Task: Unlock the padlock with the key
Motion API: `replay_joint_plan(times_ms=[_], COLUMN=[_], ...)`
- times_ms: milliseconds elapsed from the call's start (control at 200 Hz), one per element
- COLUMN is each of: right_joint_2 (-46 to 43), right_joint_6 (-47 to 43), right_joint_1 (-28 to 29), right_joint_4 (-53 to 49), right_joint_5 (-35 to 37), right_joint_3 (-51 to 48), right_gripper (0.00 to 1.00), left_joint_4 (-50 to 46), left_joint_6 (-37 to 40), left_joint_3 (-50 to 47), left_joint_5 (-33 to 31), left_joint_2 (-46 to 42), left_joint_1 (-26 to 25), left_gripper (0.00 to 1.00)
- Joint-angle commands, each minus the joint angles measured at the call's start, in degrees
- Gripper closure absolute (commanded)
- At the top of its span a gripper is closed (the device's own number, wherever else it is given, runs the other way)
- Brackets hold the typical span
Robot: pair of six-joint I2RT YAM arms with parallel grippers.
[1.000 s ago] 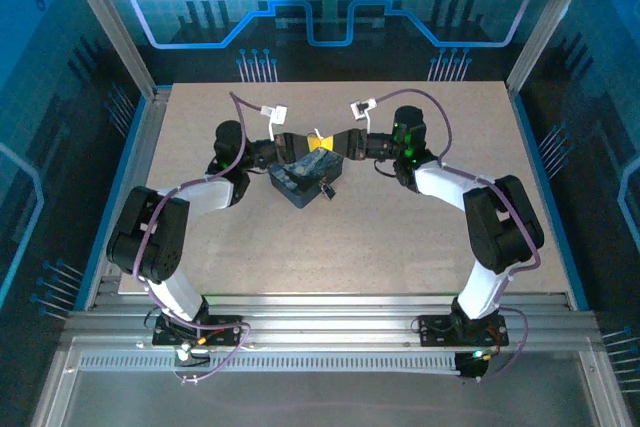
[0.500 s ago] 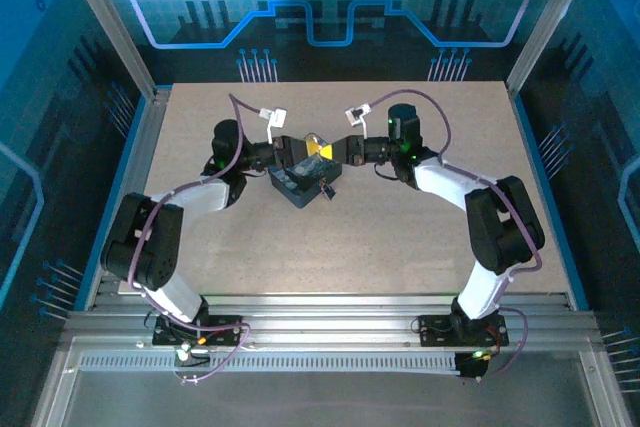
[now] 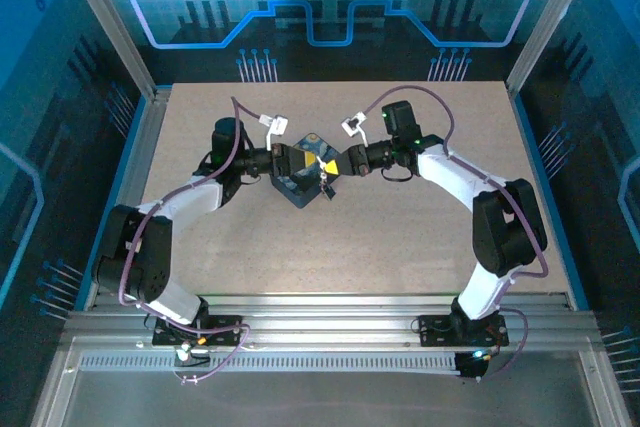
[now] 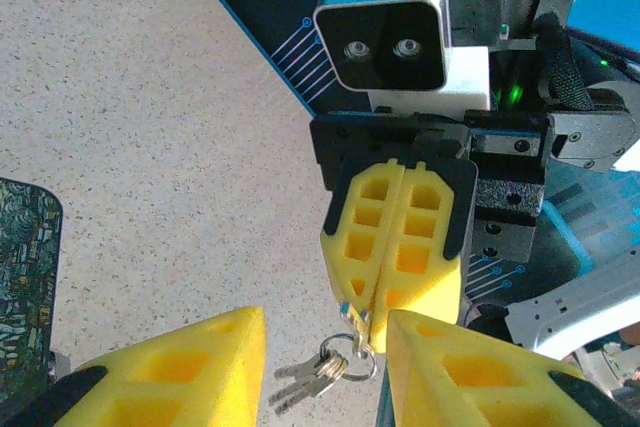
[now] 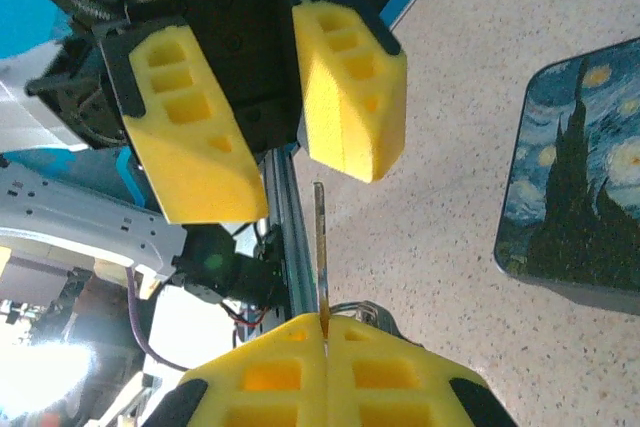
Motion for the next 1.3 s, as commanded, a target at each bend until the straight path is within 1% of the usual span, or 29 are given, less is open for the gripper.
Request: replay_joint_plan(times_ms=[0, 105, 215, 325, 630, 705, 790, 835, 1005, 1131, 1296], right_joint_2=[-0.22, 0.73, 0.93, 1.06, 1.68, 1.85, 2.14, 2.24, 2.86, 2.99, 3.12], right_joint_6=[-4.48, -4.64, -4.72, -4.99, -5.04, -5.05, -4.90, -4.89, -5.31, -5.35, -5.05], right_joint_1=[1.65, 2.21, 2.66, 2.82, 2.96, 2.92, 2.92, 2.92, 2.83, 2.74, 2.74], right_joint_4=[-5.62, -6.24, -5.85, -6.52, -6.98, -7.02, -6.97, -6.98, -7.67, -7.81, -7.55], right_joint_5=[-2.24, -1.80, -1.76, -1.56, -1.29, -1.10, -1.01, -0.93, -0.81, -0.59, -0.49], right_joint_3=[2.93, 3.75, 4.17, 4.74, 5.07, 5.16, 5.32, 5.37, 5.79, 5.83, 5.84], right_gripper=[1.00, 1.00, 1.00, 1.00, 1.00, 1.00, 1.00, 1.00, 1.00, 1.00, 1.00], left_joint_4=[-2.85, -2.54, -5.50, -8.91, -9.12, -9.13, -9.30, -9.61, -13.94, -16.19, -16.29], left_joint_6=[2.67, 2.68, 4.95, 7.71, 7.76, 7.58, 7.49, 7.42, 10.24, 11.71, 11.63], left_joint_3=[2.06, 2.11, 2.49, 2.70, 3.09, 3.28, 3.38, 3.48, 4.59, 4.87, 4.87], left_joint_5=[2.07, 3.31, 4.66, 4.76, 5.98, 6.16, 5.98, 5.90, 6.02, 6.38, 7.38], left_joint_2=[-1.36, -1.37, -1.60, -2.09, -1.41, -1.21, -1.17, -1.25, -1.90, -2.31, -2.21], left_joint_1=[0.27, 0.02, -0.37, -0.43, -0.43, -0.43, -0.43, -0.35, -0.35, -0.35, -0.35], left_gripper=[0.62, 0.62, 0.64, 0.70, 0.87, 0.87, 0.77, 0.74, 0.70, 0.71, 0.80])
